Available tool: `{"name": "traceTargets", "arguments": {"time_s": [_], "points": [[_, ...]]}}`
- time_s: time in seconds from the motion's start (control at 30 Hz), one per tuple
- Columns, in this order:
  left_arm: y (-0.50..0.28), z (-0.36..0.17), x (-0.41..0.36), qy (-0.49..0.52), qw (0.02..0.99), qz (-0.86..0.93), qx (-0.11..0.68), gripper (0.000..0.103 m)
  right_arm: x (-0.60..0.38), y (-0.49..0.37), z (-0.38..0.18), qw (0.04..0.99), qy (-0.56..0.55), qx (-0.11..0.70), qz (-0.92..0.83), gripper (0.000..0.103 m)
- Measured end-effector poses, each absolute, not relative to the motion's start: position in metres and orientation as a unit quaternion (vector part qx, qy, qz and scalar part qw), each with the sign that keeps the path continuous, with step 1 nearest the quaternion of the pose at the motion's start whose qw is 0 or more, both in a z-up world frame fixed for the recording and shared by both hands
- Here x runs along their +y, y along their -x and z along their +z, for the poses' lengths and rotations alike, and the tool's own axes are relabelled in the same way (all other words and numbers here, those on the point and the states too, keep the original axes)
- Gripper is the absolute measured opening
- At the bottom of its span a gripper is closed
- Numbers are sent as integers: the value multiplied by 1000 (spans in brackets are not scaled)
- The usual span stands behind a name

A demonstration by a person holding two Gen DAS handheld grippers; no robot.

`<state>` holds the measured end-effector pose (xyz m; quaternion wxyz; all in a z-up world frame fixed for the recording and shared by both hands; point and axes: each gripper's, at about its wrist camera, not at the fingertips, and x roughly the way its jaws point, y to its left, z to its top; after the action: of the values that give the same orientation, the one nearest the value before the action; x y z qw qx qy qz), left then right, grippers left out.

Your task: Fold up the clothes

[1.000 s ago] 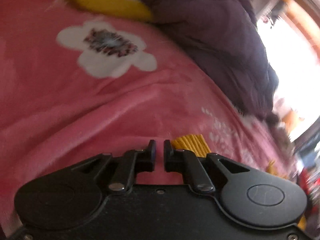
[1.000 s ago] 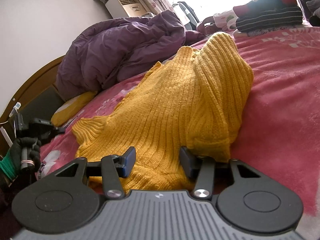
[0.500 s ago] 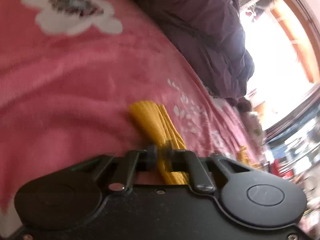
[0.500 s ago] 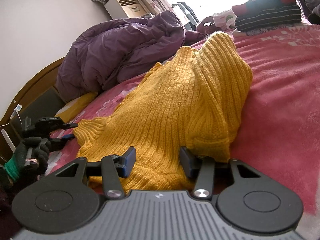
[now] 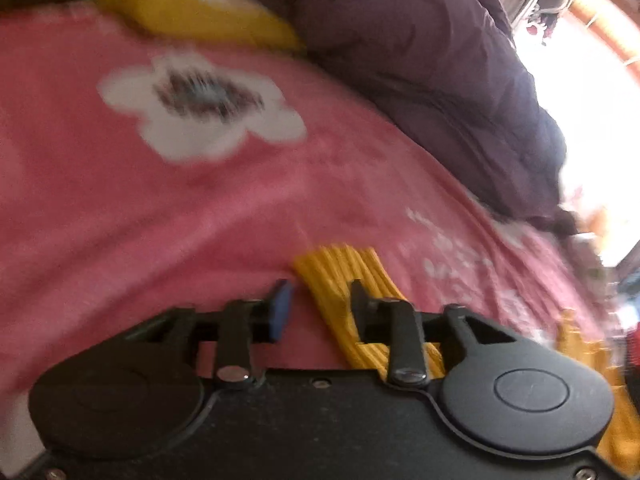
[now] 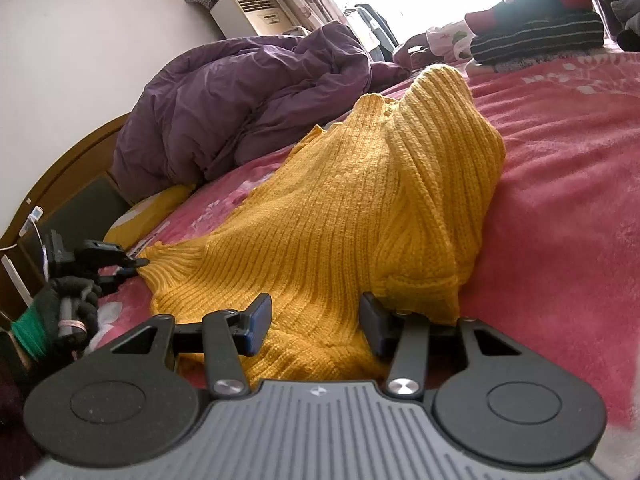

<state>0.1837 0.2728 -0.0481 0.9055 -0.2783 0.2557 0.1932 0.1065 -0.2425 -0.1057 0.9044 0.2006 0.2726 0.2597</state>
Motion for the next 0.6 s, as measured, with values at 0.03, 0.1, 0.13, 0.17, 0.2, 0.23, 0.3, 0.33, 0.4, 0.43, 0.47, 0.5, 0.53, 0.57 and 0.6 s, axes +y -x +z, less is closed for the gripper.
{"name": "traceTargets", "arguments": {"time_s": [0.03,0.1,0.13,0.17,0.2,0.23,0.3,0.33,0.4,0.43,0.47,0.5,0.53,0.57,0.6], "points": [[-181,-40,265,263,912,190,251,35,-241,-106,-105,906,-197,272,258,49],[-169,-26,242,254,921,172,238,51,-237,-104,-104,910,-183,274,253,49],[-164,-22,230,258,923,156,240,52,-234,-102,-102,913,-172,274,250,48],[-160,-21,216,261,923,134,249,56,-231,-101,-101,915,-162,275,245,49],[-158,-20,200,262,922,113,262,61,-228,-100,-99,918,-152,277,241,49],[-153,-19,181,259,922,87,273,62,-225,-99,-96,920,-141,280,235,49],[-148,-18,148,236,928,38,286,70,-217,-96,-90,923,-118,289,224,50],[-148,-17,134,222,930,20,292,71,-214,-93,-86,924,-106,295,217,53],[-153,-19,112,193,935,-14,296,71,-209,-85,-75,929,-90,299,201,55],[-156,-20,102,177,939,-25,295,71,-207,-79,-67,934,-75,288,197,55],[-158,-21,94,161,942,-19,295,71,-204,-73,-59,939,-61,278,193,55],[-162,-24,88,149,943,-22,296,71,-201,-68,-51,944,-44,268,188,55],[-166,-27,85,145,942,-29,300,71,-197,-69,-43,949,-17,260,180,55],[-170,-29,83,149,940,-34,305,71,-192,-72,-35,953,16,250,168,55],[-175,-32,82,152,938,-38,310,71,-188,-76,-27,957,46,241,155,55]]}}
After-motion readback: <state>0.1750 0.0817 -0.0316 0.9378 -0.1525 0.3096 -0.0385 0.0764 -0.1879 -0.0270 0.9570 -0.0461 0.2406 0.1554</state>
